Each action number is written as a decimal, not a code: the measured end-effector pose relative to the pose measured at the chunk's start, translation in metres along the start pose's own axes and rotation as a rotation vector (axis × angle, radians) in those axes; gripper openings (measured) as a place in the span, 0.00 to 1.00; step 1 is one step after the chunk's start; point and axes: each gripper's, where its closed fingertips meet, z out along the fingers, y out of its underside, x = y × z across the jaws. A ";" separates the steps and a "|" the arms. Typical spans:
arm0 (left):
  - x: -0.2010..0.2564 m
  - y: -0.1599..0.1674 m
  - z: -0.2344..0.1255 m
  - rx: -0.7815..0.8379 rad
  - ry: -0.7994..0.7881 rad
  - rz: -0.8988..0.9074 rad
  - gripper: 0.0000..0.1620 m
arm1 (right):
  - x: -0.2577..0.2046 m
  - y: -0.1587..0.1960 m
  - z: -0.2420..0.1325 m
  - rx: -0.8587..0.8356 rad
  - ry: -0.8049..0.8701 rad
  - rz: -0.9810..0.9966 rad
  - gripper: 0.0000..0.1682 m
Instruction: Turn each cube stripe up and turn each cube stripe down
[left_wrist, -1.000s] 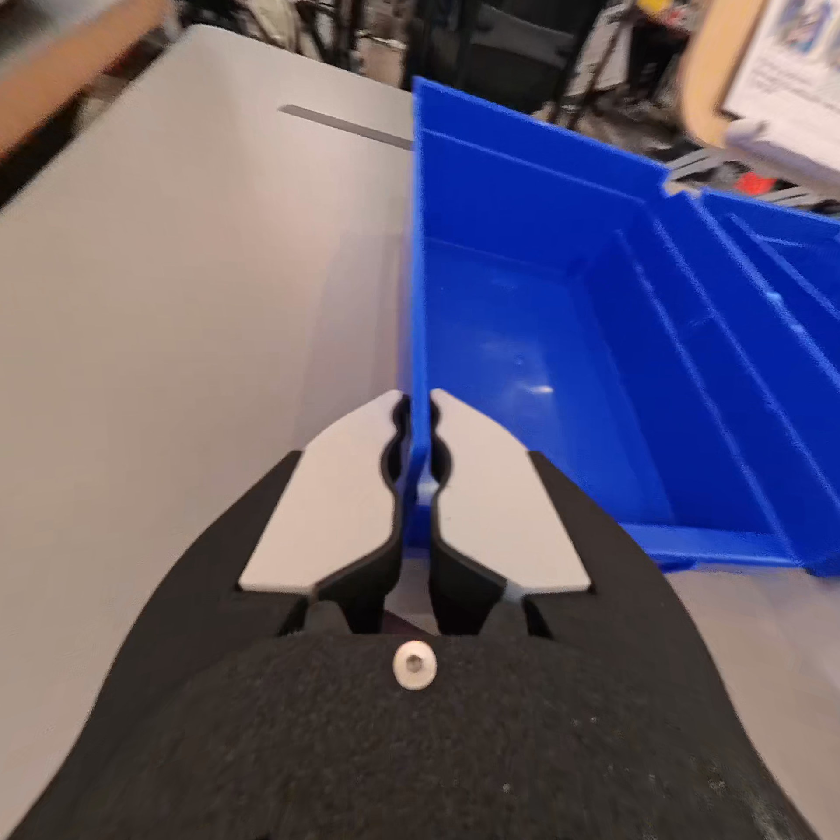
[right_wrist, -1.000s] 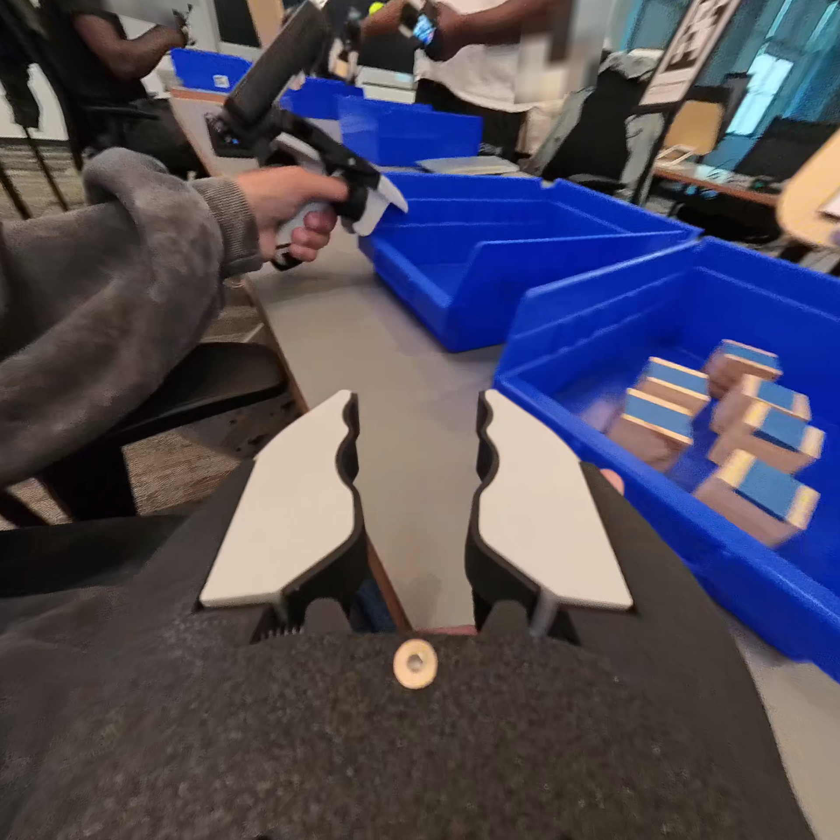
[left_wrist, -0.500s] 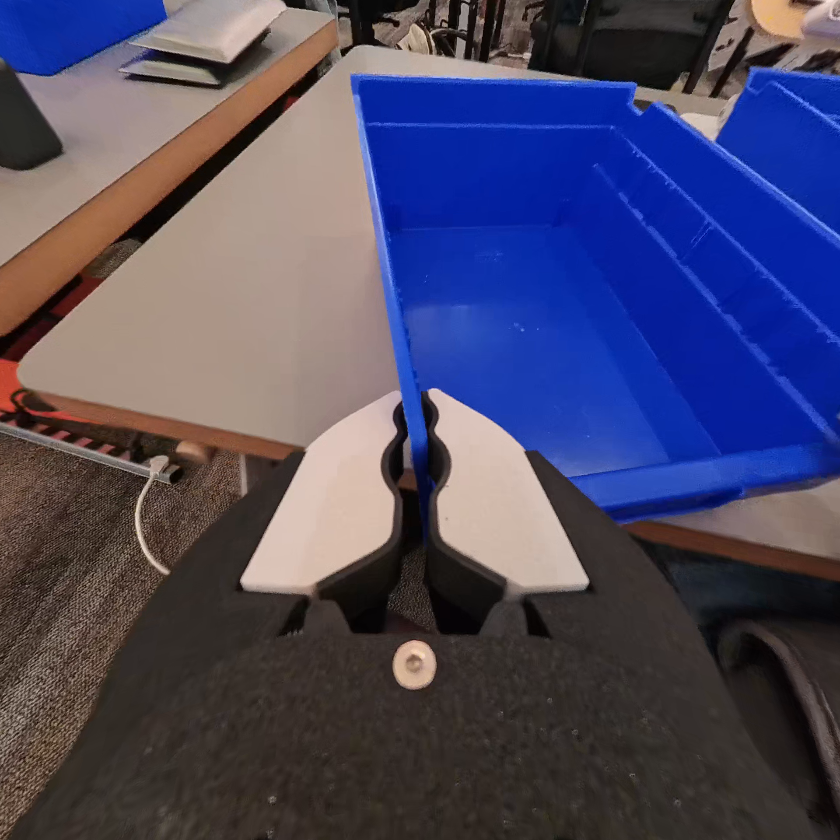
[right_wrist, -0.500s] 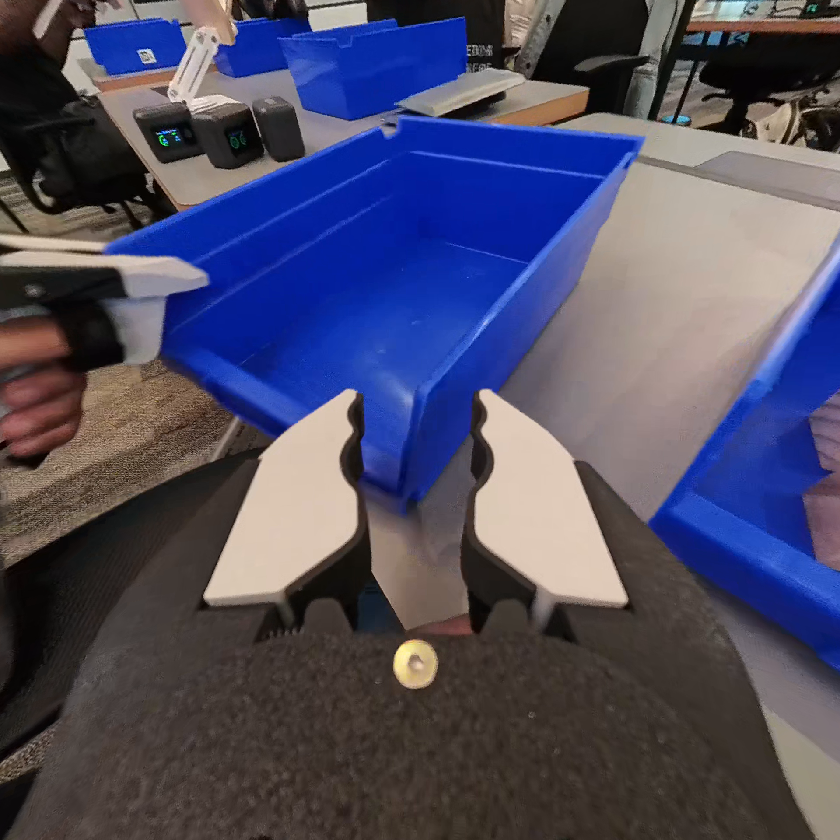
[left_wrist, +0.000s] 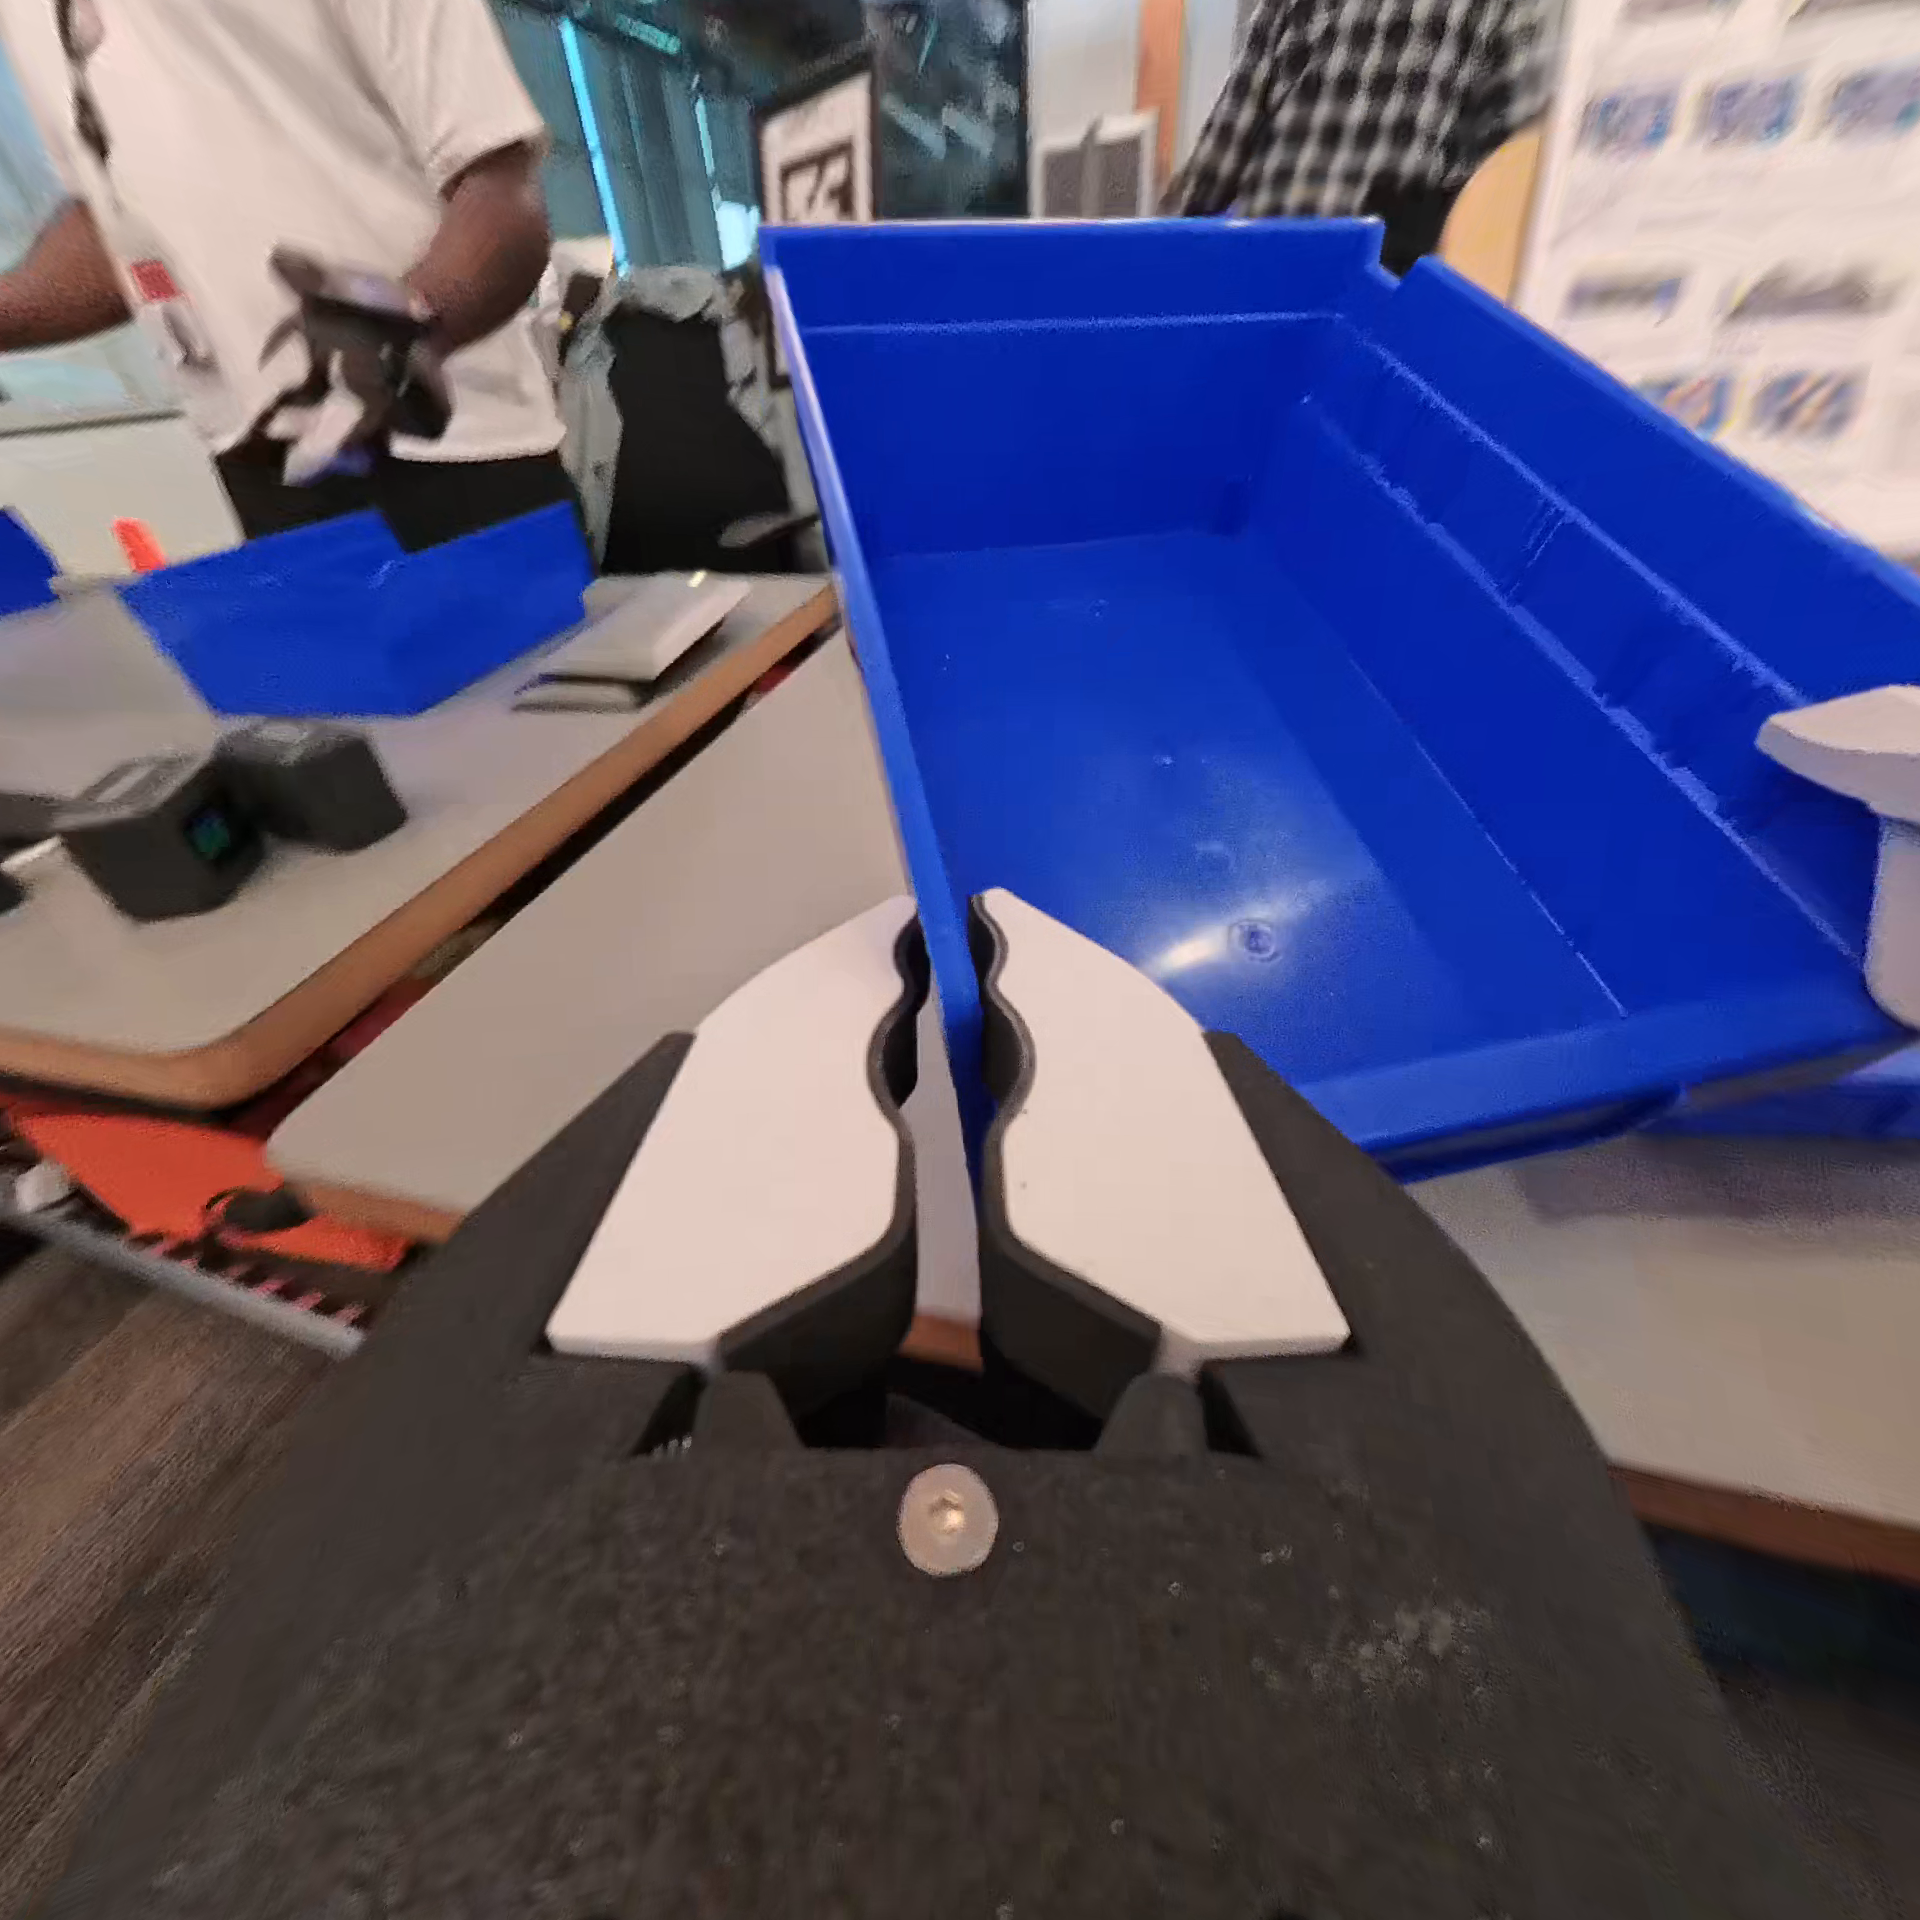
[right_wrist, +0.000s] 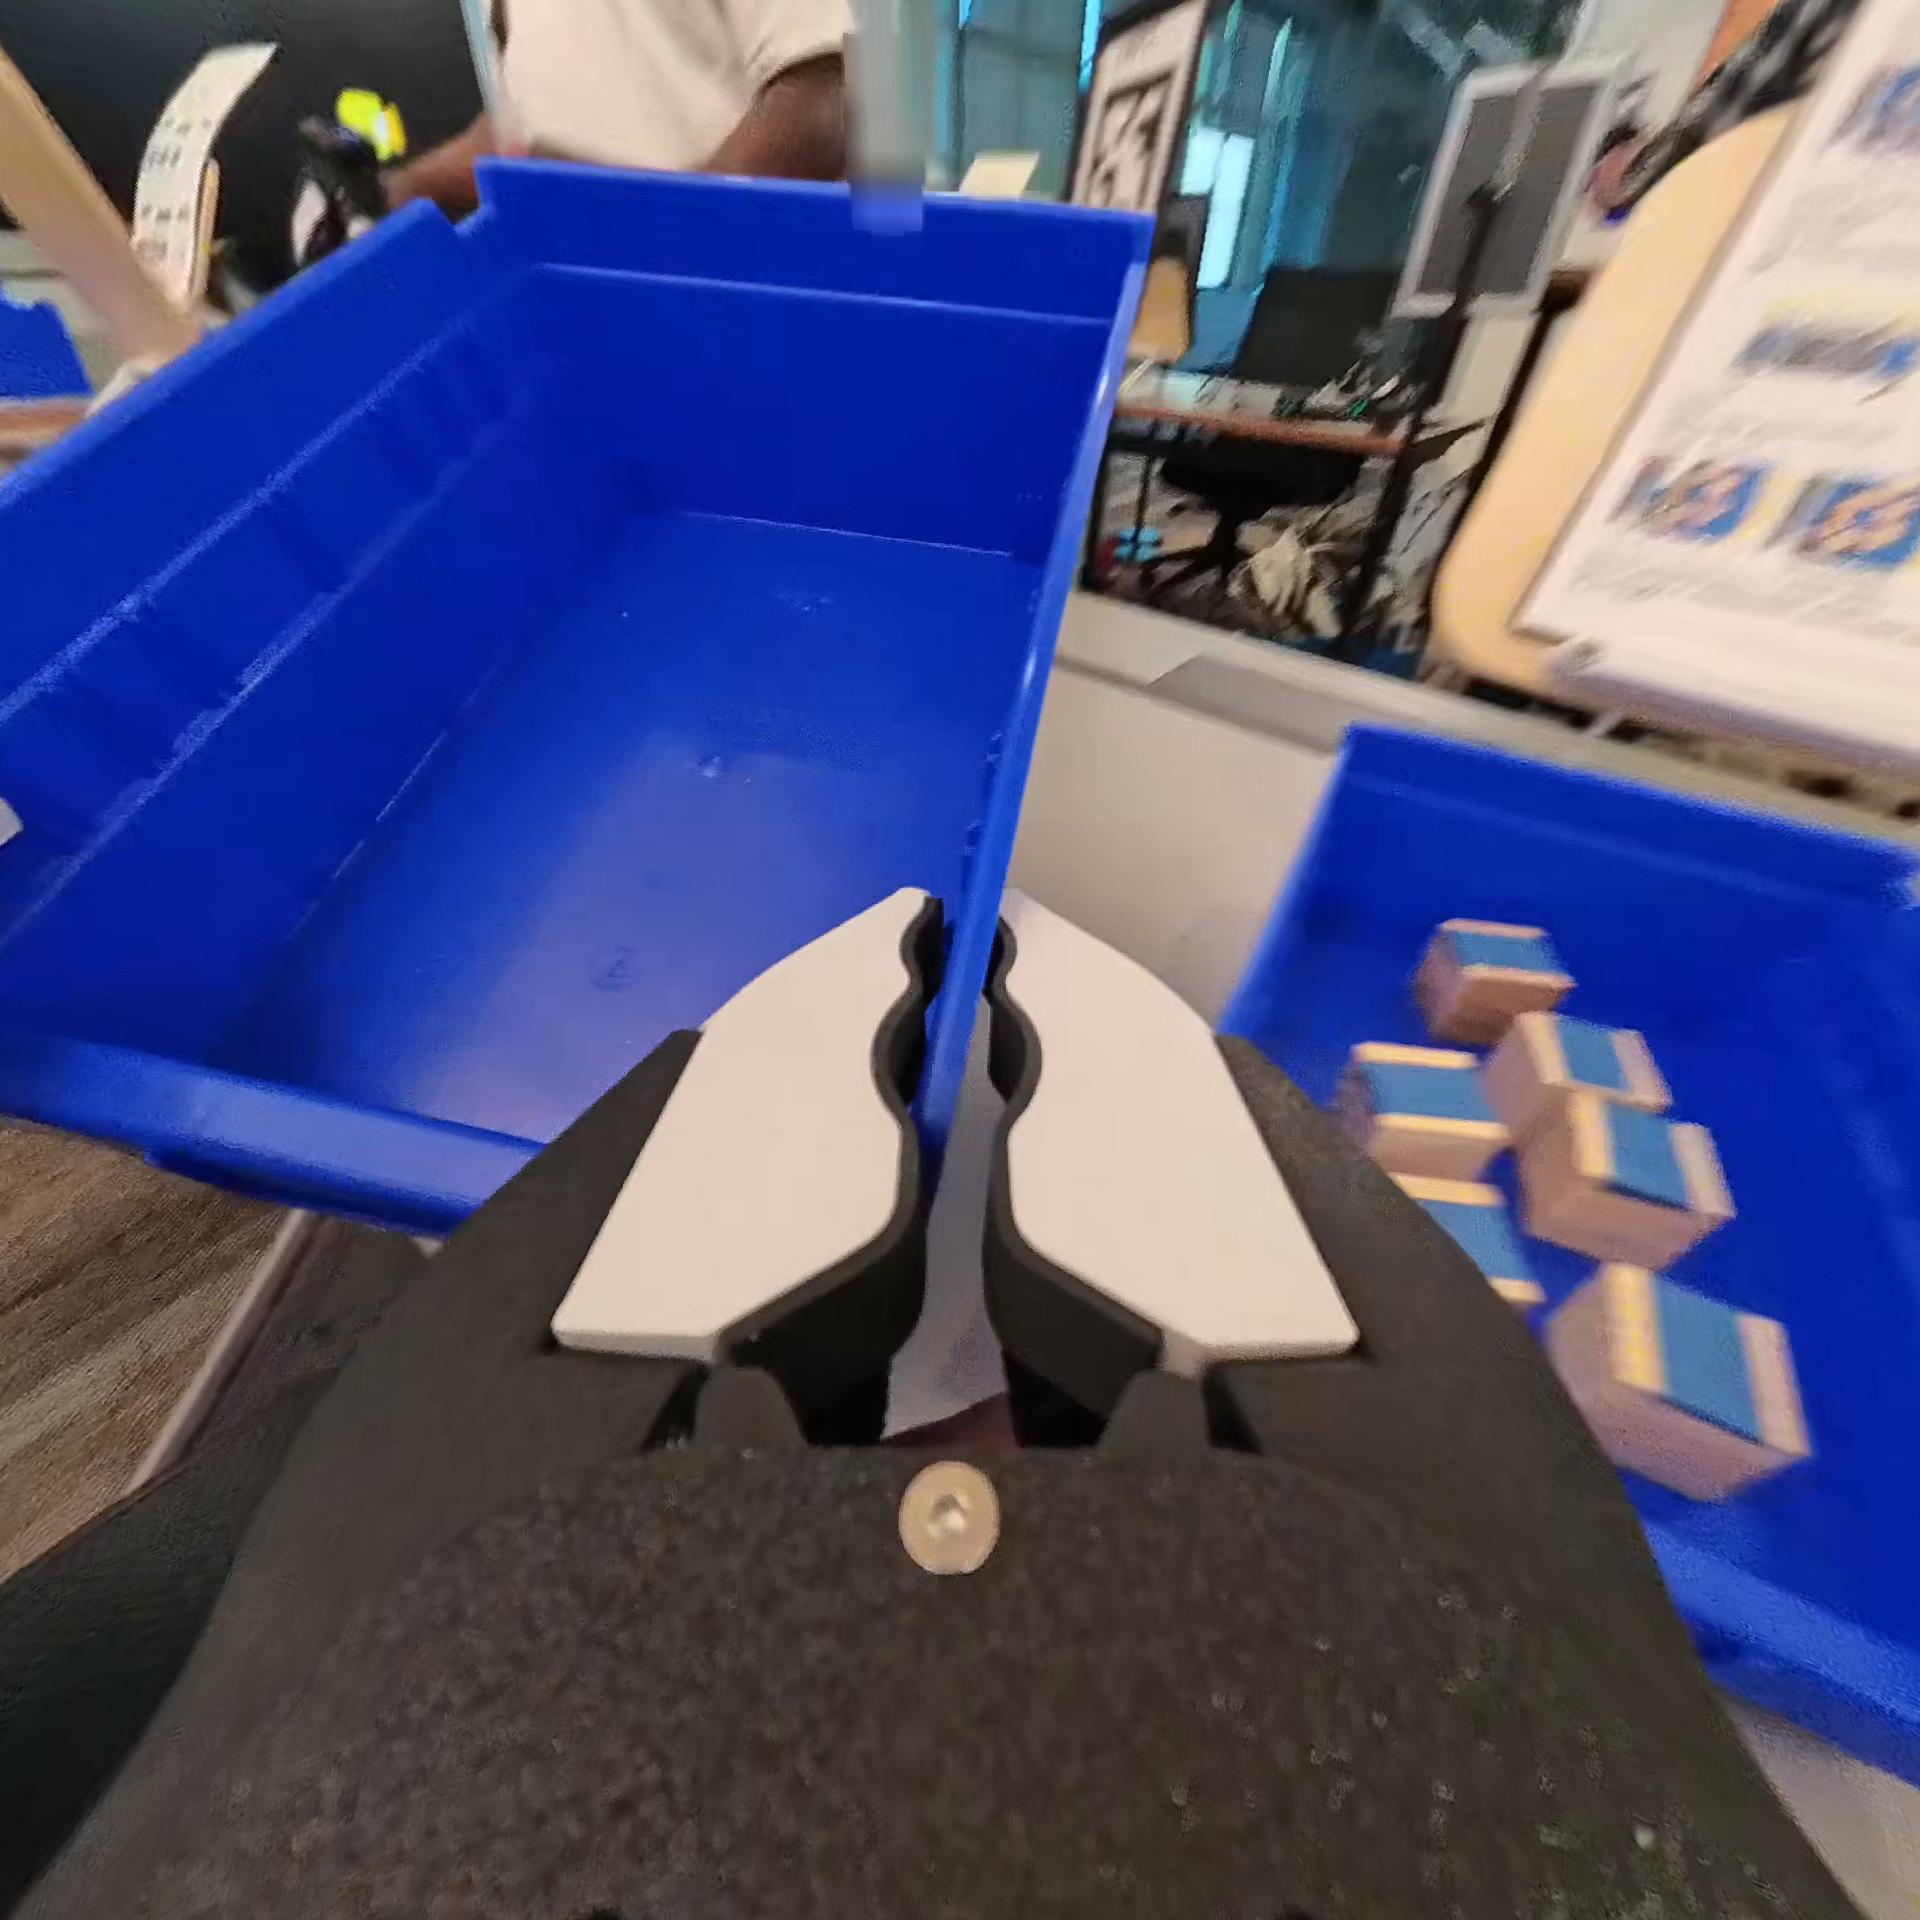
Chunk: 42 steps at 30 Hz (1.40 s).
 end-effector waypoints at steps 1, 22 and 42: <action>0.015 -0.015 0.004 0.026 0.029 -0.004 0.03 | 0.016 -0.013 -0.009 0.025 0.029 0.000 0.04; 0.569 -0.002 0.048 -0.122 0.656 0.145 0.03 | 0.480 0.080 -0.300 -0.150 0.754 0.236 0.03; 0.529 0.029 0.001 -0.248 0.878 0.162 0.39 | 0.500 0.101 -0.316 -0.125 0.809 0.116 0.20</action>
